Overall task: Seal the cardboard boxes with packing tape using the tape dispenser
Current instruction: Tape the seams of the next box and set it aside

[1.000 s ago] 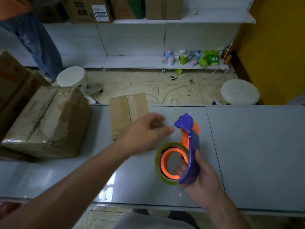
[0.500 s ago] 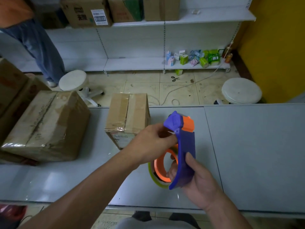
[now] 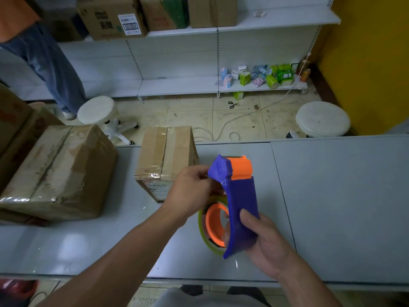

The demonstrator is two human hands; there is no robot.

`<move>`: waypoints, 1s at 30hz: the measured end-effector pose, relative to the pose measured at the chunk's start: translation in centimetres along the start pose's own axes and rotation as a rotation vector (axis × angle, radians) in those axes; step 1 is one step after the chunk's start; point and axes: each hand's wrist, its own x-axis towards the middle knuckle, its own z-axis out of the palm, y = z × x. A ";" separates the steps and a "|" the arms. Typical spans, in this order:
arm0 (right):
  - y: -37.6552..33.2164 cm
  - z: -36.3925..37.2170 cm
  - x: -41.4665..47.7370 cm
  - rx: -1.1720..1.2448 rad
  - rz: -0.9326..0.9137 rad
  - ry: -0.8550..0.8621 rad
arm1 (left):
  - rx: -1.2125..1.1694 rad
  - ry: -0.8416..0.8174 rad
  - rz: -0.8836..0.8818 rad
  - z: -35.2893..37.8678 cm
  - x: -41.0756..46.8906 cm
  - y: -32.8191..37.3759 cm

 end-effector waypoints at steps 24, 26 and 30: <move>-8.9 2.9 -0.5 -0.561 -0.030 -0.304 | -0.497 -0.113 -0.105 -5.0 0.7 0.4; -9.2 3.7 -0.2 -0.634 -0.005 -0.329 | -0.474 -0.116 -0.117 -6.3 0.5 0.3; -9.5 5.0 0.8 -0.773 0.028 -0.355 | -0.401 -0.047 -0.086 -8.5 0.0 0.4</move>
